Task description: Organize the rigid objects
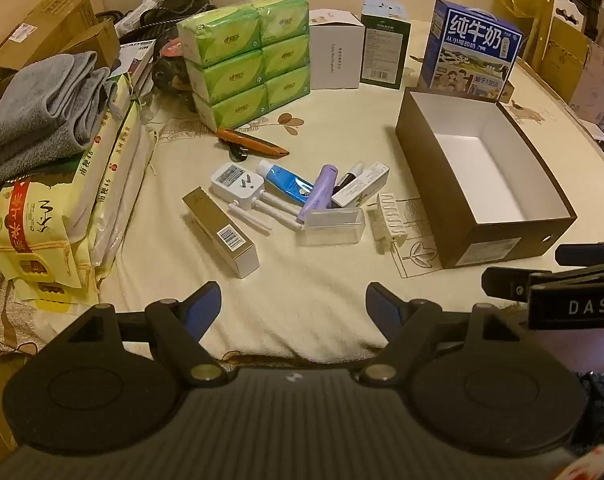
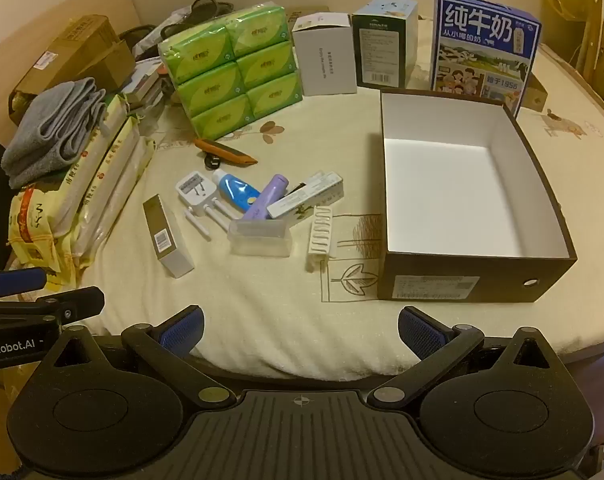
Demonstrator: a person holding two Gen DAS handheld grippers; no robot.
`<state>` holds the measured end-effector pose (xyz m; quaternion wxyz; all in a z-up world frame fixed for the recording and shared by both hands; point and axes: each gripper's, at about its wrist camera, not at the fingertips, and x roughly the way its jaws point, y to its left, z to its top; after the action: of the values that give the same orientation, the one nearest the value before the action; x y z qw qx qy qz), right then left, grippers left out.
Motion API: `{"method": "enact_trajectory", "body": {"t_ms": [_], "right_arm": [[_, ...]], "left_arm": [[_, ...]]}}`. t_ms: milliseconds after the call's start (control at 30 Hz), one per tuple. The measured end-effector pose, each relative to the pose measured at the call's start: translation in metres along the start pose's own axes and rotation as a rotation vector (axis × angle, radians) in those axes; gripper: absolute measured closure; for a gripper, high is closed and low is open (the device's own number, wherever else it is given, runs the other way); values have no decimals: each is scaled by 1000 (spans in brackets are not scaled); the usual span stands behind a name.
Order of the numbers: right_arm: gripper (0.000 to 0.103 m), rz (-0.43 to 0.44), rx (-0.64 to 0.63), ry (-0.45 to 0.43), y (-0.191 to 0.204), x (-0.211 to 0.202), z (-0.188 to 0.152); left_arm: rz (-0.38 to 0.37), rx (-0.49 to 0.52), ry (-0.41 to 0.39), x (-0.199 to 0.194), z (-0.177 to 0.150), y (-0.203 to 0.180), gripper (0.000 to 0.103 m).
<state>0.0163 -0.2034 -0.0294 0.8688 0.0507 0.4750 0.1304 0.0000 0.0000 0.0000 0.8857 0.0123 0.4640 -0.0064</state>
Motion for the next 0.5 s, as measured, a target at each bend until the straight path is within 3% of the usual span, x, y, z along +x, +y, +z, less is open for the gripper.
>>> {"method": "enact_trajectory", "body": {"t_ms": [500], "right_arm": [[2,-7,-4,-1,0,1,0]], "left_arm": [[3,1,2,0,0,0,26]]}}
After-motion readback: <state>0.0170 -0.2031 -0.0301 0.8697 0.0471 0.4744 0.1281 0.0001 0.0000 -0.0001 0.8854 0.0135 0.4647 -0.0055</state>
